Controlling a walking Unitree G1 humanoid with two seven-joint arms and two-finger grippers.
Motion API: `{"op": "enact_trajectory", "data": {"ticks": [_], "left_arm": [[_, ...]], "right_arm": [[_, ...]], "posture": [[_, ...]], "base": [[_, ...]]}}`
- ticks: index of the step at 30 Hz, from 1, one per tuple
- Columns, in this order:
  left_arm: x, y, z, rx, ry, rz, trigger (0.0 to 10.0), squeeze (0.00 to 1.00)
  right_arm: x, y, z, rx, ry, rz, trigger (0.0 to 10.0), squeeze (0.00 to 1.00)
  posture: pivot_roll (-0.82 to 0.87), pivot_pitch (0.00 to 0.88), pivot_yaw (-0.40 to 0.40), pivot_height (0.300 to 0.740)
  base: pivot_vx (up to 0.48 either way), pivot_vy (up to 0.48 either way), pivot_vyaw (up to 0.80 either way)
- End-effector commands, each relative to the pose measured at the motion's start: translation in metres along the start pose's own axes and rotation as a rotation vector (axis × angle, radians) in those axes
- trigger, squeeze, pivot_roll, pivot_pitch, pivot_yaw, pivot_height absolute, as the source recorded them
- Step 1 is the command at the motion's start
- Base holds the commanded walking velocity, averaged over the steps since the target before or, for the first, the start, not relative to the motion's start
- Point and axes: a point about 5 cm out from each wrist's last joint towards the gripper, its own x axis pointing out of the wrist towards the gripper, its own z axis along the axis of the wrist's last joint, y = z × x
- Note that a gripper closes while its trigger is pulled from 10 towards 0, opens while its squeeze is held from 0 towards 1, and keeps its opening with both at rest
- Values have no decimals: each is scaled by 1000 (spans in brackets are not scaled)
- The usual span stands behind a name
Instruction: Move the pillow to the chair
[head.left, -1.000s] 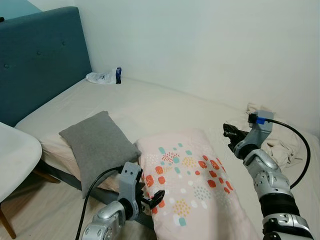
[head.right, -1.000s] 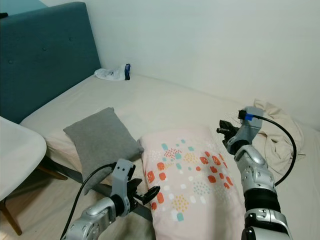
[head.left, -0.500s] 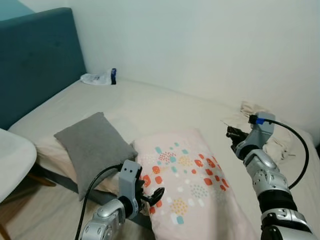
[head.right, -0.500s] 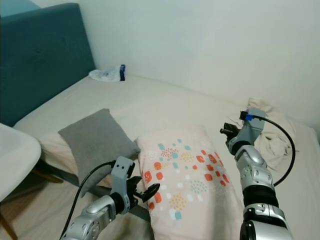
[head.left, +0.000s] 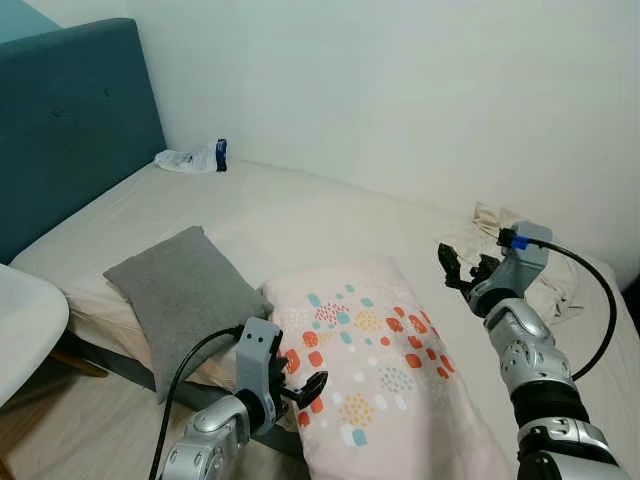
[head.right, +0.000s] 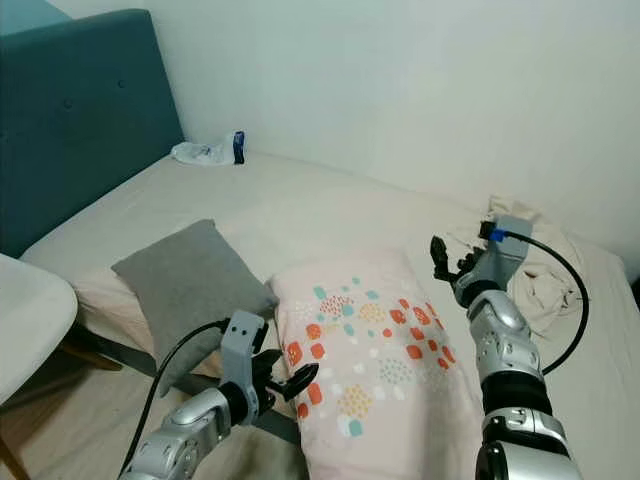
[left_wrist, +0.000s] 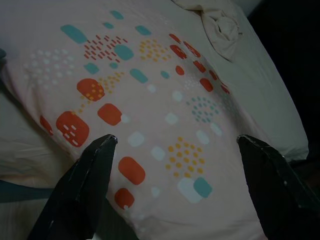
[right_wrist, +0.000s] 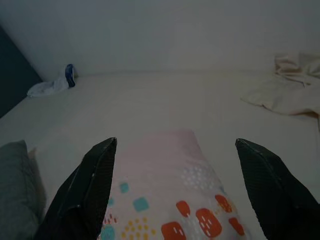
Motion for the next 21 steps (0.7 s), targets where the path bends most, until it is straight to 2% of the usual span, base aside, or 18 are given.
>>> {"op": "enact_trajectory", "data": {"ticks": [1, 5, 6, 7, 10, 21], "left_arm": [[2, 0, -1, 1, 4, 9, 10000, 0], [1, 8, 5, -3, -34, 70, 10000, 0], [1, 12, 7, -5, -43, 91, 10000, 0], [1, 14, 8, -8, -48, 105, 10000, 0], [-1, 17, 9, -21, -57, 125, 10000, 0], [-3, 17, 8, -34, -67, 132, 10000, 0]], "right_arm": [[-1, -1, -7, -17, 22, -11, 10000, 1000], [-1, -5, -17, -59, 106, -60, 10000, 1000], [-1, -7, -21, -66, 132, -75, 10000, 455], [-1, -8, -23, -65, 152, -81, 10000, 0], [-2, -12, -31, -47, 206, -112, 10000, 0], [-7, -23, -36, -17, 207, -169, 10000, 0]], "posture": [[57, 23, -78, 740], [59, 25, -79, 740], [59, 25, -80, 740], [58, 27, -78, 740], [58, 30, -79, 730], [63, 37, -78, 680]], "base": [[0, 0, 0], [0, 0, 0], [0, 0, 0], [0, 0, 0], [0, 0, 0], [0, 0, 0]]}}
